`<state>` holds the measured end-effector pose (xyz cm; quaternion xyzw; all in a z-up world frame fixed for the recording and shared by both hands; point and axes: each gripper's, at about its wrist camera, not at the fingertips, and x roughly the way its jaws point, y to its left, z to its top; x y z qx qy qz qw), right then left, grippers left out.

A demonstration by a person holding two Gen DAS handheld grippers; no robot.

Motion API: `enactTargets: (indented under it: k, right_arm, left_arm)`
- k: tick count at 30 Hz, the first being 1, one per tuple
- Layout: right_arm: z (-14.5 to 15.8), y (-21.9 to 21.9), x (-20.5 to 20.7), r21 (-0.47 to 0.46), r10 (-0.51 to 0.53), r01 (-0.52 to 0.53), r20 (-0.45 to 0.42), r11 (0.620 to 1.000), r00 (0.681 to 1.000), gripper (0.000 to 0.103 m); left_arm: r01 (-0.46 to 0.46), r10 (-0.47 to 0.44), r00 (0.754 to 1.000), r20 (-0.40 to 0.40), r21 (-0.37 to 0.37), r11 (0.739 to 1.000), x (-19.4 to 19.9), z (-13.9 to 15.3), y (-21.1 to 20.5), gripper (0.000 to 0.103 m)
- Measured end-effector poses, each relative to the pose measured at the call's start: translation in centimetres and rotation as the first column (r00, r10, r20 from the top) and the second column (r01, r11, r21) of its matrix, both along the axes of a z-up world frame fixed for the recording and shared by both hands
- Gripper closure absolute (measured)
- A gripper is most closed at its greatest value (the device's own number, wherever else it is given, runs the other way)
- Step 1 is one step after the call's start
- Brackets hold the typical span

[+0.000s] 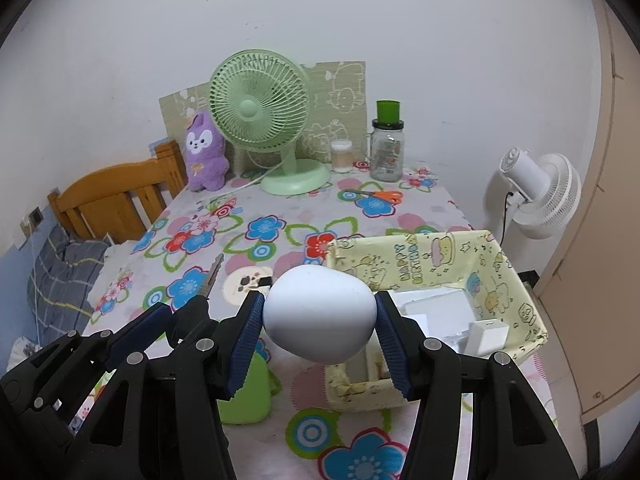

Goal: Organize rigid objects
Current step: 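Lift the key with the left tool while the right tool carries the earbud case toward the yellow box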

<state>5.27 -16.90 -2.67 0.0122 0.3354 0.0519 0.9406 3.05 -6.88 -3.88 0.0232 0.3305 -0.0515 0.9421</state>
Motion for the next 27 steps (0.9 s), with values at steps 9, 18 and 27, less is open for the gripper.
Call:
enactTargets:
  k: [9,18,27]
  right_arm:
    - [0.1,-2.9,0.7,0.011,-0.034,0.034,0.001,0.999,0.999,0.044]
    - [0.0,-5.9,1.3,0.016,-0.075,0.075,-0.001,0.997,0.997,0.044]
    - [-0.6,-8.2,2.2,0.011,-0.111,0.111,-0.014,0.994,0.994,0.044]
  left_arm:
    - [0.032,-0.032,0.999,0.001,0.011,0.999,1.0,0.1,-2.8,0.072]
    - [0.073,-0.073,0.997,-0.001,0.017,0.997,1.7,0.0,-5.8,0.072]
    - [0.106,-0.106,0.994,-0.016,0.012,0.994,3.0,-0.6,-8.1,0.072]
